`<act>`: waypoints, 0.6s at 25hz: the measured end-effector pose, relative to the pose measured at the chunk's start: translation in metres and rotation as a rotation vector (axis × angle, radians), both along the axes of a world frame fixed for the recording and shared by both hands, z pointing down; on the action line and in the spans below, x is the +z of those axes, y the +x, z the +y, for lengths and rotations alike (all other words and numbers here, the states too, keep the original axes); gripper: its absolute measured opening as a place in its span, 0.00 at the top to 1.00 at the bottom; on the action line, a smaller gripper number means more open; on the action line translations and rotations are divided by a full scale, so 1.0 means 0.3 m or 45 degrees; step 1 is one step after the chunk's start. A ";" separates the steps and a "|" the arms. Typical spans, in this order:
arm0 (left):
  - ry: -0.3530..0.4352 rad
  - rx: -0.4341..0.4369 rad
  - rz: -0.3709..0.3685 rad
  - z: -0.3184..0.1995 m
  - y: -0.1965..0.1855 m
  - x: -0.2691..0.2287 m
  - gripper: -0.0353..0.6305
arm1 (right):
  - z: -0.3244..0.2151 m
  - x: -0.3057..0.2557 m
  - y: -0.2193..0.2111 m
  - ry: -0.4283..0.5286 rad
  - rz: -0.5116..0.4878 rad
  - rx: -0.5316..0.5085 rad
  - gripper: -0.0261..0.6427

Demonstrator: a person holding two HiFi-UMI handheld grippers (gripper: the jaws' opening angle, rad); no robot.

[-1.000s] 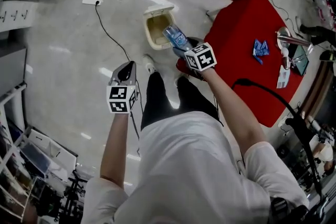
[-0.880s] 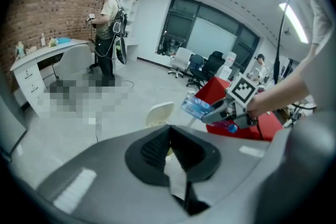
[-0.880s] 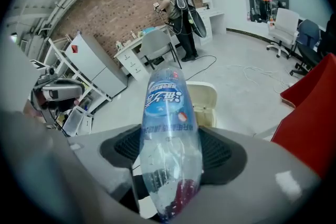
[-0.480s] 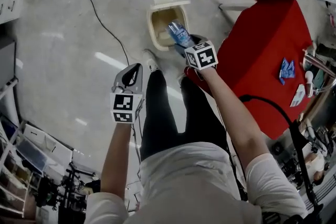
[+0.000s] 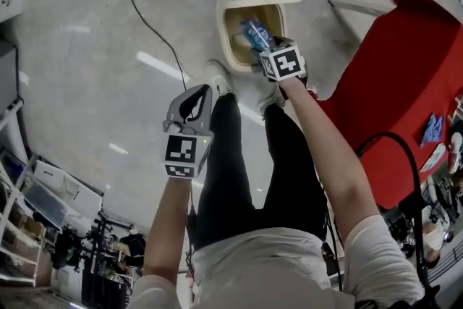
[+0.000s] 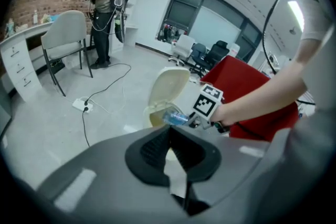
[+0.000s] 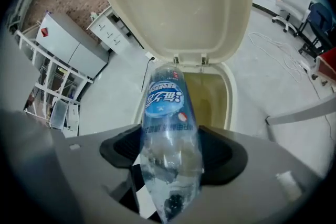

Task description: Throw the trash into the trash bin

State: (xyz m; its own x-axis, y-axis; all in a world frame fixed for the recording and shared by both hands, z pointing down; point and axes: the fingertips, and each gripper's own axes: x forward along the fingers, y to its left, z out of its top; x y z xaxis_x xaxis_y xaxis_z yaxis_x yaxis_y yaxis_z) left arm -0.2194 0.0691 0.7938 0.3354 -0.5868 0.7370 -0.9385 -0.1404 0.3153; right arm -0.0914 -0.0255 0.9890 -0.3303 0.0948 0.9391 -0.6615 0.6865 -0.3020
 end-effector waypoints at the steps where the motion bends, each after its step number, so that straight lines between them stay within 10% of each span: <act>1: -0.003 0.000 0.004 0.000 0.000 0.015 0.94 | 0.006 0.033 0.006 -0.015 0.015 0.003 0.47; 15: -0.044 -0.001 -0.008 0.066 0.024 -0.026 0.94 | -0.004 -0.098 0.025 0.029 -0.025 0.064 0.39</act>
State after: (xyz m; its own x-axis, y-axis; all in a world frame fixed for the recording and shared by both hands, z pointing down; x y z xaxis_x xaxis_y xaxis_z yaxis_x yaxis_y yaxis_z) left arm -0.2123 0.0888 0.7859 0.3304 -0.5611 0.7589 -0.9406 -0.1286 0.3143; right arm -0.0838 -0.0268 0.9595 -0.3528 0.0567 0.9340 -0.6891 0.6595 -0.3003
